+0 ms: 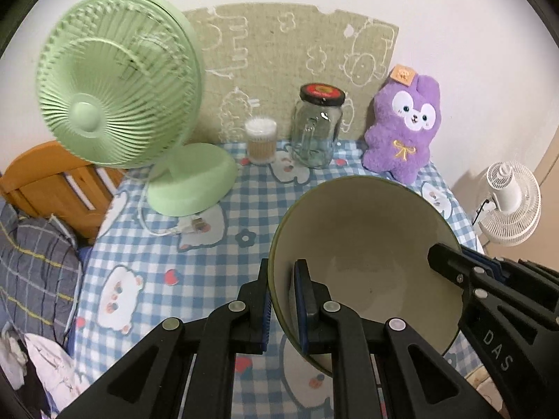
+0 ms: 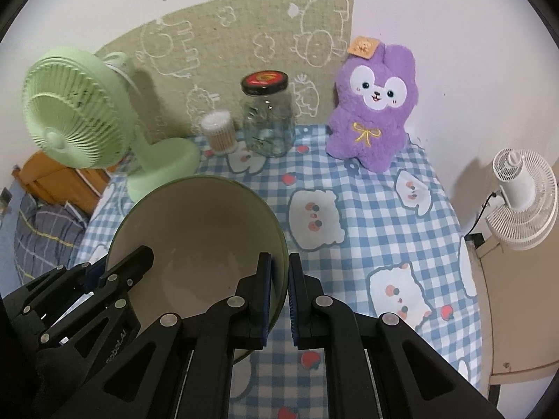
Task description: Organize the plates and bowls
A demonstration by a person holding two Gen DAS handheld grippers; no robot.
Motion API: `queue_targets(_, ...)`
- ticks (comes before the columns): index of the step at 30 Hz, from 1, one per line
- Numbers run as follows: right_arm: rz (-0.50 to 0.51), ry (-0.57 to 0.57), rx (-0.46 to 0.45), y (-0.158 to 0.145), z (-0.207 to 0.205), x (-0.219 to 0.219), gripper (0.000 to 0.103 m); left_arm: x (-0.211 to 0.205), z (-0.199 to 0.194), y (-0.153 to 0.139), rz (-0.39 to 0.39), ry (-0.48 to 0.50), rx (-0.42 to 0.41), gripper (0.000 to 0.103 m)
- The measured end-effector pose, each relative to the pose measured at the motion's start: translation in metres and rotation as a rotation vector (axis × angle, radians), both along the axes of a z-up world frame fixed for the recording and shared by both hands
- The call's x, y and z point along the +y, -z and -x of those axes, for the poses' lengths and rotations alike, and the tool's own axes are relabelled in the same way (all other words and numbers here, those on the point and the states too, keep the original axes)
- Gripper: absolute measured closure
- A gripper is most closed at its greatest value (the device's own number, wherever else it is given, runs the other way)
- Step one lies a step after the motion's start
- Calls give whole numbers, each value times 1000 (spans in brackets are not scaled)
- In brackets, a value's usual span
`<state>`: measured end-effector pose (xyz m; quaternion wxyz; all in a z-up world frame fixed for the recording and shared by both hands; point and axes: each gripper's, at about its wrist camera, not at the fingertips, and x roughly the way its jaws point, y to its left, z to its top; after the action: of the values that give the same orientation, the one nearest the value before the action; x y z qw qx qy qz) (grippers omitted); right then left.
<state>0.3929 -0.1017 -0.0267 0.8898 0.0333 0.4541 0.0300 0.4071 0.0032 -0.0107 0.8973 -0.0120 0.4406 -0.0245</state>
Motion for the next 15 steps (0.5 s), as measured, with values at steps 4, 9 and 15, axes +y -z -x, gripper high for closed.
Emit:
queue_targets(4, 0, -8, -9, -14, 19, 3, 92, 2, 18, -15, -8, -12, -25, 94)
queue_targets(9, -6, -27, -10, -30, 39, 3, 92, 3, 41, -31, -3, -32, -40, 94)
queue_targets(15, 0, -56, -11, -46, 65, 6, 92, 4, 71, -49, -3, -61, -50, 94)
